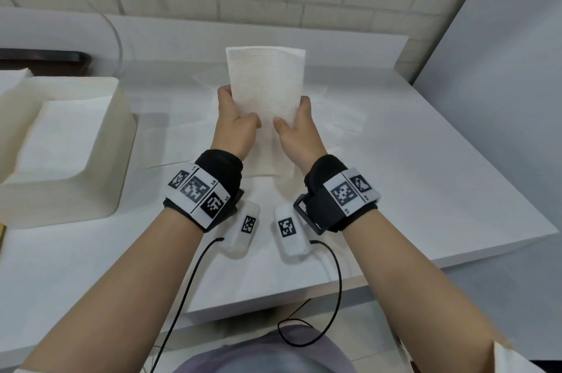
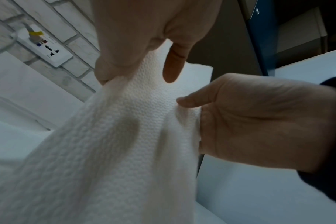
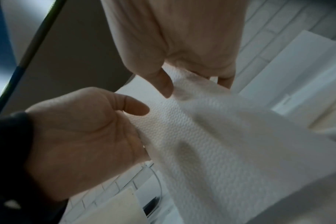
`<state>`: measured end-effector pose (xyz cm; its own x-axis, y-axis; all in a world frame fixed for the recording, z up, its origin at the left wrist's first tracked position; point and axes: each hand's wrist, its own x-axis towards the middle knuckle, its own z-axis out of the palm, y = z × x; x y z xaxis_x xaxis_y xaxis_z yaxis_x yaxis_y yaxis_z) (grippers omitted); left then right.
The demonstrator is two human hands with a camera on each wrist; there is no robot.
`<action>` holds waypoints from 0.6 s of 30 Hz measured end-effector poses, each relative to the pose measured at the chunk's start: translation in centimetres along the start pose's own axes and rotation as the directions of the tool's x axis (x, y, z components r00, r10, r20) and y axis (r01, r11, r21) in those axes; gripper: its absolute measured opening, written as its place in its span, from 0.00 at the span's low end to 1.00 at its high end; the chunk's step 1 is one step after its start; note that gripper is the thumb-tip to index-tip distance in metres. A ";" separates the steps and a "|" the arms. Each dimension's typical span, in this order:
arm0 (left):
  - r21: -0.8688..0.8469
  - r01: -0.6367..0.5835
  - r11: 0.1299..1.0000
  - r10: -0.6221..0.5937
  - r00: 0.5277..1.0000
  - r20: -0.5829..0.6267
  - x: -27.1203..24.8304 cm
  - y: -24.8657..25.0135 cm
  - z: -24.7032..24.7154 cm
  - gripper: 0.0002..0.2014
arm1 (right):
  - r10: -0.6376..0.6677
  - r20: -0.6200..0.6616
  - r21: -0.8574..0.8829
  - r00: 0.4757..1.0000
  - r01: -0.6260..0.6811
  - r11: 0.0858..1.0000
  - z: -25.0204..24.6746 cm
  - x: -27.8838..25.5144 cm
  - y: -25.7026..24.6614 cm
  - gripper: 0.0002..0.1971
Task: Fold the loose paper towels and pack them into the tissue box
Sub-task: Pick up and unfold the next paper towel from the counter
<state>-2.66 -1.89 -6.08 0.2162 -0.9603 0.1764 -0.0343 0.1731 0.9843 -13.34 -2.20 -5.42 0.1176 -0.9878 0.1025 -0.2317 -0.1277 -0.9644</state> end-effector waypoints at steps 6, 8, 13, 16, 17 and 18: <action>0.039 0.002 0.999 0.000 0.999 -0.051 0.9 -0.5 -0.6 0.20 | 0.016 0.043 0.057 0.999 -0.019 0.998 0.1 0.2 0.4 0.13; 0.018 -0.039 0.999 0.040 0.997 -0.064 0.6 -0.3 -0.5 0.20 | -0.028 0.025 0.049 0.999 0.027 0.998 0.1 0.3 0.4 0.12; 0.052 -0.056 0.997 0.057 0.998 -0.025 0.2 -0.3 -0.5 0.19 | -0.008 0.034 0.020 0.999 0.007 1.000 0.2 0.2 0.4 0.13; 0.105 0.056 0.993 -0.055 0.998 -0.009 0.5 -0.9 -0.8 0.17 | 0.065 0.045 -0.139 0.997 -0.058 0.989 0.3 0.1 0.9 0.18; 0.090 0.079 0.993 -0.077 0.997 -0.030 0.6 -0.8 -0.9 0.16 | 0.046 0.028 -0.170 0.999 -0.040 0.985 0.2 0.2 0.8 0.18; 0.074 0.079 0.994 -0.074 0.995 -0.067 0.8 -0.7 -1.2 0.16 | 0.010 0.015 -0.203 1.000 -0.007 0.979 0.0 0.3 0.5 0.16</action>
<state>-1.25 -2.50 -6.61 0.2826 -0.9537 0.1026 -0.0894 0.0803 0.9928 -13.43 -2.59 -5.90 0.1296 -0.9875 0.0892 -0.4236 -0.1365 -0.8955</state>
